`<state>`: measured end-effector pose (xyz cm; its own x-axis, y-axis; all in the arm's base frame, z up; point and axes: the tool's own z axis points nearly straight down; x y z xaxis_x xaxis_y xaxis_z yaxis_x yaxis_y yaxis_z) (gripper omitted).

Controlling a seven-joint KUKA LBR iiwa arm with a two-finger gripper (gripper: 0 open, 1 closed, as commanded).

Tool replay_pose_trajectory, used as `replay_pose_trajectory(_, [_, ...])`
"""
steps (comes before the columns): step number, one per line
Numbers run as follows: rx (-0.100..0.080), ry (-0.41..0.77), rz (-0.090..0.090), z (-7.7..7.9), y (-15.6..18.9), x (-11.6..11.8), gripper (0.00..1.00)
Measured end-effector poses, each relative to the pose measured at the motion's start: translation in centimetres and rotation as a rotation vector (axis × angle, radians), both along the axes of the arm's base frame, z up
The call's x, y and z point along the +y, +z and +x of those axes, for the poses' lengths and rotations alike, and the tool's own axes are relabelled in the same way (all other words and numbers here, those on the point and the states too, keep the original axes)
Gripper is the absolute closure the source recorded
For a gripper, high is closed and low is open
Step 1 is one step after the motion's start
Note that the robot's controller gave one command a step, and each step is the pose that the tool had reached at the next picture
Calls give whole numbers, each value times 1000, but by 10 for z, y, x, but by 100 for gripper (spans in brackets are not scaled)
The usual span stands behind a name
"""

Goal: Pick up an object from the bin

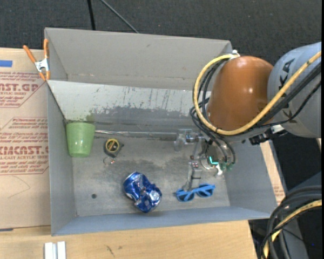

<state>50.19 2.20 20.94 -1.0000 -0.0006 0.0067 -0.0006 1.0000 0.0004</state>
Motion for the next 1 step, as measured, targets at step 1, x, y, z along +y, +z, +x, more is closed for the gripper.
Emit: replay_pose_trajectory(1, [-1,172,0,-14,-84,-55,0])
